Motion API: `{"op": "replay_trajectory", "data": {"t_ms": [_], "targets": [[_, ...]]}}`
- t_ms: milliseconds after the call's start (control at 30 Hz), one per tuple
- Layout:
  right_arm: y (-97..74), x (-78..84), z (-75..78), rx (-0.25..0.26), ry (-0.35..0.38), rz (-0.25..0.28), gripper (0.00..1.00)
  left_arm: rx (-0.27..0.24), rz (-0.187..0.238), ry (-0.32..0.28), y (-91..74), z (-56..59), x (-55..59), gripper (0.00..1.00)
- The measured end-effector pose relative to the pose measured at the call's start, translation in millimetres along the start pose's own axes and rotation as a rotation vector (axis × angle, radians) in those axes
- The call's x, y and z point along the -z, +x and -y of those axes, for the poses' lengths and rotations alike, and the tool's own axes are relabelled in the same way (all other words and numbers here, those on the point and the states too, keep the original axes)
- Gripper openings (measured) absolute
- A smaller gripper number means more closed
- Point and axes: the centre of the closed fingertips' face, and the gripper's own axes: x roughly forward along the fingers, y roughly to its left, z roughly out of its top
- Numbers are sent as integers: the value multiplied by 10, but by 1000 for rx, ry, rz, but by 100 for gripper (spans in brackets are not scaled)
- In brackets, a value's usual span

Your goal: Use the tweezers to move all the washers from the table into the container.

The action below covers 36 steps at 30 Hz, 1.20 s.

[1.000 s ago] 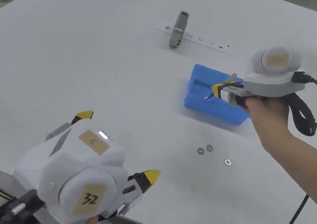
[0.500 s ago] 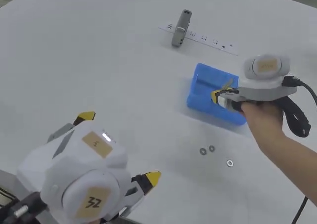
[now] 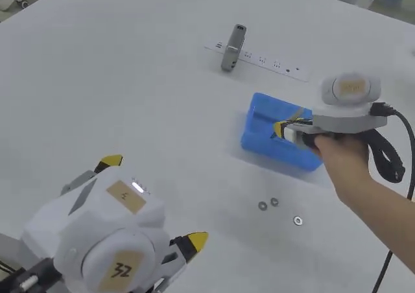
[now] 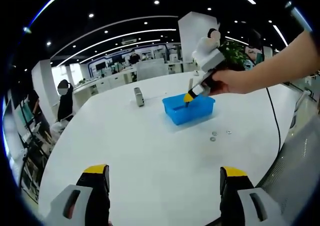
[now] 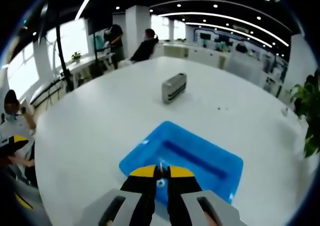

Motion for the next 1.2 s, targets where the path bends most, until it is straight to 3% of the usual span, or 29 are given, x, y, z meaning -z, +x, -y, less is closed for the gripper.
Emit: {"op": "replay_trajectory", "data": {"t_ms": [167,233,300,433,633,933,1033,1200], "targets": [[-159,-109,4,7,-13,43,3,2,2,3,-1,5,-4,93],[-303,-126,-72,5,-9,61,3,-1,4,3,-4,-1,-9,93],[-340,-181,-78,2,-10,73,3,-2,5,0,-7,-6,-11,93],[-488,-181,-90,-5,3,112,3,-4,11,1,-13,-10,-20,94],[-746,-136,-242,-29,25,149,3,-1,19,5,-17,-3,-35,94],[-920,256,-514,-74,46,121,3,4,23,11,-20,7,-41,95],[-915,485,-616,-99,99,81,3,8,26,9,-21,14,-47,95],[-905,692,-699,-104,87,37,3,14,40,7,-27,27,-72,97]]}}
